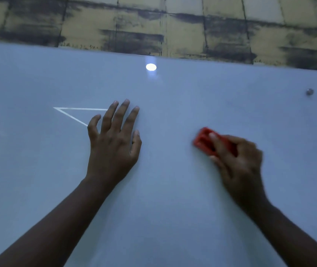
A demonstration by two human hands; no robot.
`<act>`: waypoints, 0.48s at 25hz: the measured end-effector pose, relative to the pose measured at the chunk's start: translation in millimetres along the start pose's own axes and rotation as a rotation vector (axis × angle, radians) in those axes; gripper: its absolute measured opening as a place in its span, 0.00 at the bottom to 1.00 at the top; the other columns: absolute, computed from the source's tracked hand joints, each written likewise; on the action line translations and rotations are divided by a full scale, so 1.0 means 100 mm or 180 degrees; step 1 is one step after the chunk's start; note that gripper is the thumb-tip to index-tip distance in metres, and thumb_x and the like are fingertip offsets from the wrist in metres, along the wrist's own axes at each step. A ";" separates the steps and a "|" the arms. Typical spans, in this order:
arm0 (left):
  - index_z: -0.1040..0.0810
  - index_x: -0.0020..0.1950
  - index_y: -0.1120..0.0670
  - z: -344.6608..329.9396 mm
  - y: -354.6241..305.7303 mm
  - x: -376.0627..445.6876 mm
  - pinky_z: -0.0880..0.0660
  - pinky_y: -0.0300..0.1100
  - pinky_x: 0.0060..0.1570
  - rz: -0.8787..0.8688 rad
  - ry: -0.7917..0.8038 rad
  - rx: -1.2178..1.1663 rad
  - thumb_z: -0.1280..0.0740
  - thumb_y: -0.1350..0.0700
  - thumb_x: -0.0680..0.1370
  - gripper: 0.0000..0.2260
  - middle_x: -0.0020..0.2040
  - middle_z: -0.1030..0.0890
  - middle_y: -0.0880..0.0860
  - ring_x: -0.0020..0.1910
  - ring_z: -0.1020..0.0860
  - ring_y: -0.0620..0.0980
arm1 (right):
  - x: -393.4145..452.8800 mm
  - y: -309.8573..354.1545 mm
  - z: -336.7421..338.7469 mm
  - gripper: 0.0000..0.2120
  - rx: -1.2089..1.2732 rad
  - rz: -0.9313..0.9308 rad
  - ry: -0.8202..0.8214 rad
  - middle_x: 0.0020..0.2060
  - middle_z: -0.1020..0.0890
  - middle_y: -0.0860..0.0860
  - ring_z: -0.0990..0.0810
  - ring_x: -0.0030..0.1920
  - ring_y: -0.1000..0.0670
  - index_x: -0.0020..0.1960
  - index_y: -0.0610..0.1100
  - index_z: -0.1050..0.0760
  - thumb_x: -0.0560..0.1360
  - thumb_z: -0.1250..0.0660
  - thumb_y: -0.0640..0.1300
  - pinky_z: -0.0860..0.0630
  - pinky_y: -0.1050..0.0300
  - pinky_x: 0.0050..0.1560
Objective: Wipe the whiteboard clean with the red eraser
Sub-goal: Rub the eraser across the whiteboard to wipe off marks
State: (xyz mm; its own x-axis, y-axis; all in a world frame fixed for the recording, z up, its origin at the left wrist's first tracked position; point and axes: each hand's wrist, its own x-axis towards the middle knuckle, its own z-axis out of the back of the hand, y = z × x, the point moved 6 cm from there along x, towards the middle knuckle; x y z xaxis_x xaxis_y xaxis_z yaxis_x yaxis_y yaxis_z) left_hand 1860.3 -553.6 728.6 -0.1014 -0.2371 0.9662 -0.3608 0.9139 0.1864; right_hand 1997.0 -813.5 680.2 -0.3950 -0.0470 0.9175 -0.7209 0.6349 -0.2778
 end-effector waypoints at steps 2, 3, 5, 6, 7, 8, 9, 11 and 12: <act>0.33 0.83 0.54 0.00 0.00 0.01 0.42 0.61 0.77 0.0008 0.0013 0.0030 0.46 0.50 0.85 0.26 0.83 0.35 0.55 0.83 0.38 0.55 | -0.01 -0.46 0.13 0.21 -0.0202 -0.0378 -0.0080 0.60 0.22 0.38 0.24 0.54 0.35 0.75 0.46 0.25 0.83 0.36 0.50 0.29 0.39 0.56; 0.33 0.83 0.54 -0.01 -0.01 0.00 0.42 0.62 0.77 -0.0002 0.0025 0.0043 0.46 0.50 0.85 0.26 0.83 0.35 0.55 0.83 0.37 0.55 | -0.02 -0.63 0.18 0.22 -0.0228 -0.0610 -0.0132 0.60 0.23 0.39 0.26 0.56 0.36 0.75 0.46 0.26 0.83 0.36 0.50 0.30 0.40 0.57; 0.34 0.83 0.54 -0.02 -0.03 -0.01 0.42 0.62 0.77 -0.0017 0.0016 0.0064 0.46 0.50 0.85 0.26 0.83 0.35 0.56 0.83 0.37 0.56 | 0.01 -0.78 0.16 0.23 -0.0220 -0.1078 -0.0280 0.60 0.24 0.39 0.27 0.57 0.37 0.76 0.48 0.26 0.83 0.37 0.51 0.32 0.41 0.57; 0.34 0.83 0.54 -0.02 -0.03 -0.01 0.42 0.63 0.77 -0.0015 0.0000 0.0073 0.46 0.50 0.84 0.26 0.83 0.35 0.56 0.83 0.37 0.56 | 0.05 -0.76 0.12 0.23 -0.0234 -0.1267 -0.0345 0.59 0.24 0.39 0.27 0.57 0.37 0.75 0.48 0.25 0.82 0.37 0.52 0.32 0.41 0.57; 0.34 0.83 0.55 -0.02 -0.03 0.00 0.42 0.63 0.77 -0.0012 -0.0016 0.0078 0.45 0.51 0.84 0.26 0.83 0.35 0.56 0.83 0.37 0.56 | 0.10 -0.68 0.07 0.23 -0.0250 -0.1356 -0.0379 0.59 0.24 0.39 0.26 0.56 0.36 0.75 0.49 0.25 0.82 0.37 0.52 0.31 0.41 0.56; 0.33 0.83 0.55 -0.02 -0.03 0.00 0.42 0.63 0.77 -0.0006 -0.0018 0.0088 0.45 0.51 0.84 0.26 0.83 0.35 0.56 0.83 0.36 0.56 | 0.16 -0.54 0.02 0.23 -0.0244 -0.1327 -0.0384 0.59 0.24 0.40 0.26 0.56 0.36 0.75 0.50 0.25 0.81 0.37 0.52 0.31 0.42 0.56; 0.33 0.83 0.55 -0.02 -0.04 0.00 0.42 0.63 0.77 0.0001 -0.0021 0.0100 0.45 0.51 0.84 0.26 0.83 0.35 0.56 0.83 0.36 0.56 | 0.22 -0.35 -0.03 0.24 -0.0230 -0.1183 -0.0346 0.59 0.24 0.40 0.26 0.56 0.36 0.76 0.50 0.25 0.81 0.36 0.52 0.32 0.43 0.55; 0.33 0.82 0.55 -0.02 -0.04 0.01 0.41 0.64 0.76 0.0000 -0.0017 0.0108 0.45 0.51 0.84 0.26 0.83 0.34 0.56 0.82 0.36 0.57 | 0.29 0.19 -0.19 0.26 -0.0155 -0.0618 -0.0107 0.61 0.24 0.40 0.26 0.57 0.38 0.77 0.49 0.27 0.79 0.34 0.48 0.33 0.45 0.55; 0.33 0.82 0.55 -0.02 -0.04 0.01 0.41 0.64 0.76 -0.0002 -0.0007 0.0100 0.44 0.51 0.84 0.26 0.83 0.34 0.56 0.82 0.36 0.57 | 0.28 0.47 -0.26 0.27 -0.0063 -0.0295 0.0054 0.62 0.24 0.40 0.26 0.59 0.39 0.77 0.49 0.28 0.79 0.33 0.46 0.34 0.45 0.55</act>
State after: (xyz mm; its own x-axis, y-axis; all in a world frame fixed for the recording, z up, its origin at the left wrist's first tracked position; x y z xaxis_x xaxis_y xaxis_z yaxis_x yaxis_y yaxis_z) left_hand 1863.6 -557.0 729.6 -0.1034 -0.2383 0.9657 -0.3898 0.9029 0.1811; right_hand 1967.0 -765.1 700.1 -0.3174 -0.0933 0.9437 -0.7424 0.6436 -0.1861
